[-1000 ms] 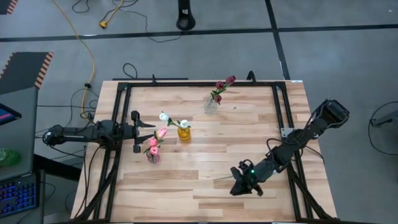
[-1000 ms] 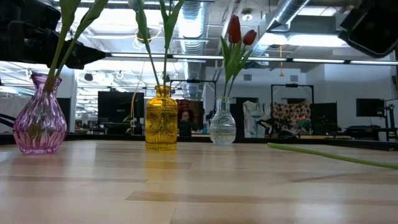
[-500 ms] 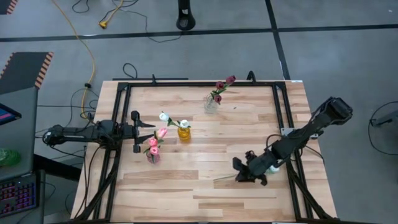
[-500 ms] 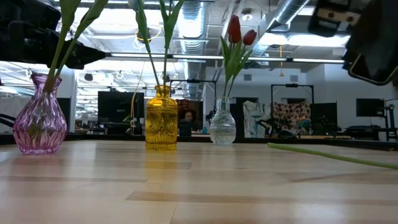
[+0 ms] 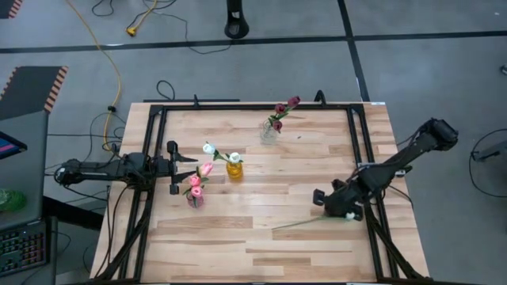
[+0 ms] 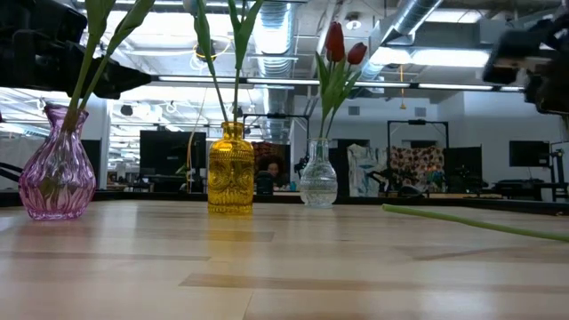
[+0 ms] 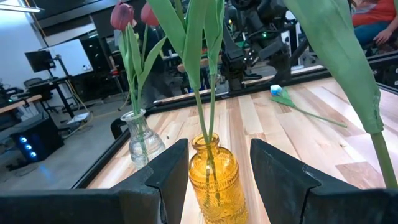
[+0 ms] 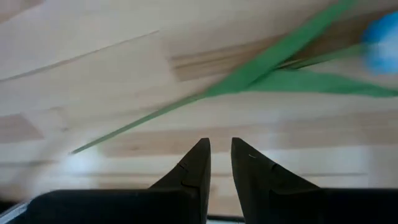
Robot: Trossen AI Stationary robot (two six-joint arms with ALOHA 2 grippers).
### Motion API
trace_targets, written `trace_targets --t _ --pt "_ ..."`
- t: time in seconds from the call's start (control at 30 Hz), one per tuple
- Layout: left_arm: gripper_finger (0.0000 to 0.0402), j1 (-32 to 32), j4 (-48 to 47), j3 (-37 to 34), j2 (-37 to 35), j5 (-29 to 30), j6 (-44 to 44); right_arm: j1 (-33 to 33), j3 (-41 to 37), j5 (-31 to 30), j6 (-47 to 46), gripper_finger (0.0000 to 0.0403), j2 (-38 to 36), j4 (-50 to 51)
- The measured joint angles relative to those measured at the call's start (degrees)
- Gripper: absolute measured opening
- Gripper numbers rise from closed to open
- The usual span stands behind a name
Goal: Sort flowers into vase by color
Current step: Put the white flower into the yellow vase
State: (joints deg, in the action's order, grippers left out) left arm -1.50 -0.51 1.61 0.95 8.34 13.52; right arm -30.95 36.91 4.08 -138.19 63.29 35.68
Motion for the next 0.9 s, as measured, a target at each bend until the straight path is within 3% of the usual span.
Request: trace_targets --t 0.2,0.77,0.9 --pt "0.0161 0.00 0.00 0.00 0.02 0.00 0.00 -0.12 0.00 0.74 0.04 0.0093 1.31 3.80" --pt "0.0161 0.00 0.00 0.00 0.00 0.00 0.00 -0.65 0.00 0.65 0.08 0.0093 3.52 -2.01" --pt "0.0161 0.00 0.00 0.00 0.00 0.00 0.00 -1.67 0.00 0.74 -7.54 0.0093 3.52 -2.94"
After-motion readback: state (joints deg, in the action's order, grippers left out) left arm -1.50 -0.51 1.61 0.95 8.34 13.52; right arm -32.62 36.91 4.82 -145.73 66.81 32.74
